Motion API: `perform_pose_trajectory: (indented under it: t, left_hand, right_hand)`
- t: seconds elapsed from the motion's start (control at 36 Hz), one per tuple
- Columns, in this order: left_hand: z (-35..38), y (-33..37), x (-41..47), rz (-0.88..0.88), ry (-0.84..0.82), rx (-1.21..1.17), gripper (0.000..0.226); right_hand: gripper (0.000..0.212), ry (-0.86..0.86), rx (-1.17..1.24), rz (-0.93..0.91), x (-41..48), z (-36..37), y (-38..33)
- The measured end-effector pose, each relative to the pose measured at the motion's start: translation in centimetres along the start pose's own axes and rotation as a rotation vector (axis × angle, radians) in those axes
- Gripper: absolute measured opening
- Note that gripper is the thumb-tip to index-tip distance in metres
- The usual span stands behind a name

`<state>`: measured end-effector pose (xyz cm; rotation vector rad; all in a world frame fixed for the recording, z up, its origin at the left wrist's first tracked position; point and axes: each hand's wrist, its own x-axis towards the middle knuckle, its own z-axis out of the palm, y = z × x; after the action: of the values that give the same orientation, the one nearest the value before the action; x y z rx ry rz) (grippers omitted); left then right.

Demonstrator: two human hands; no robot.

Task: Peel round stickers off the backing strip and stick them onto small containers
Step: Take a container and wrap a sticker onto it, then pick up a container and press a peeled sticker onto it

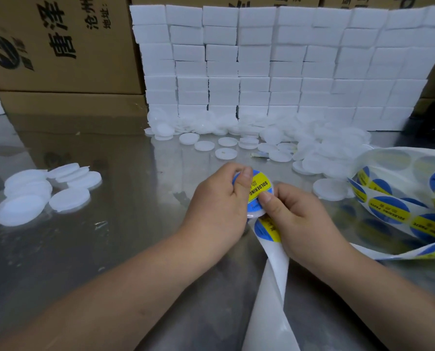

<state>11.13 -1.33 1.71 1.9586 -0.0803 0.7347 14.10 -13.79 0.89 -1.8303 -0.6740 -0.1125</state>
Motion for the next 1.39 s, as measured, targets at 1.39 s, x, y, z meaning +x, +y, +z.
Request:
perform_pose_trajectory:
  t: [1.39]
  left_hand:
    - [-0.1,-1.5,0.7,-0.067,0.135,-0.21,0.022]
  right_hand:
    - [0.011,0.081,0.205,0.13,0.3,-0.2,0.2]
